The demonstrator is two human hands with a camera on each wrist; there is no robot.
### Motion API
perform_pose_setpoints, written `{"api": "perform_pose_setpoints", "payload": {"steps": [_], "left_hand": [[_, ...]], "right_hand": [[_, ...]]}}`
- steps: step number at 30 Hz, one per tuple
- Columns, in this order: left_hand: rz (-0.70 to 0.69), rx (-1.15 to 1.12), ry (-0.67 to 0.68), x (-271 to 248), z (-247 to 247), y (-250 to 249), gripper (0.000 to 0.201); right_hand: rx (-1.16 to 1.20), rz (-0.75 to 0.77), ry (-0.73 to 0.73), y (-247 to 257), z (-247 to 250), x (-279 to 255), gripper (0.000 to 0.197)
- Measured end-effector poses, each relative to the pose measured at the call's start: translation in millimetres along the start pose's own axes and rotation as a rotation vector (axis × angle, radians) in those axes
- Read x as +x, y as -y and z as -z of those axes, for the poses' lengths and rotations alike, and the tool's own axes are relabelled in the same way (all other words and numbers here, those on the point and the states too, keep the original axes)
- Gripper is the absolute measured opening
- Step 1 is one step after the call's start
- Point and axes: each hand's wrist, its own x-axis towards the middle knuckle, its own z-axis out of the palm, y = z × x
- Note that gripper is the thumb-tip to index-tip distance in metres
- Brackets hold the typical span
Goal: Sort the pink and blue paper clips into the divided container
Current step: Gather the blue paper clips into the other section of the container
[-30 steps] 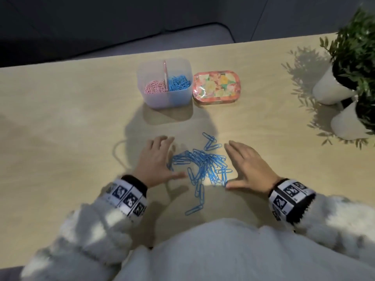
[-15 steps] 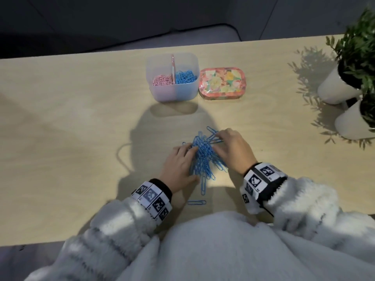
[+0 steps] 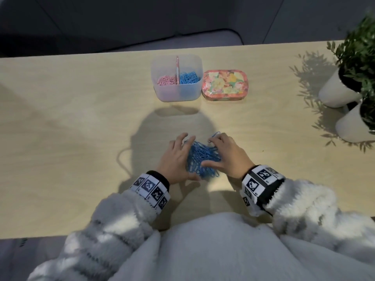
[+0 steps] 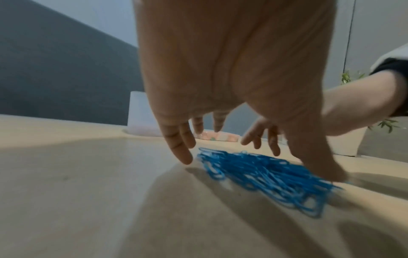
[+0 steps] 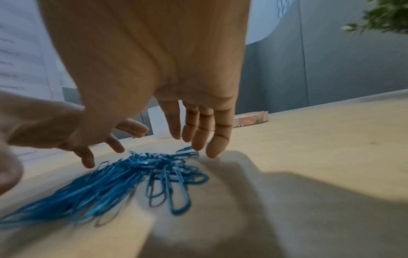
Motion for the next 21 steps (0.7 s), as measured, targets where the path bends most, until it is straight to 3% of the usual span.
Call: {"api": "perform_pose_setpoints", "payload": {"steps": [3,5,8,12,14,21], "left_hand": [[-0.056,0.188,0.087,4,5,7,0.135],[-0.082,0.264,0.136,9,2,7,0.136],[-0.116,0.295,0.154,18,1,6,0.123],[-0.103,0.207,0.071,24,5,6,0.078],[-0.101,0.183,0.044,26,4,6,0.067],[-0.052,0.130,-0.080,29,5,12,0.032]], "right_hand": [[-0.173,-0.019,0.119,4,4,-9,0.113],[-0.296,-0.010,0.136,12,-3,-7,0.117],[-0.292,-0.008,0.087,23,-14,3,0.093],[-0.175,-0.026,0.017,24,-17,11,0.050],[-0.160,-0.010,-0.010,22,-21,15,0.036],[-0.231,0.067,-0.046,10,-16,36,0.024]]}}
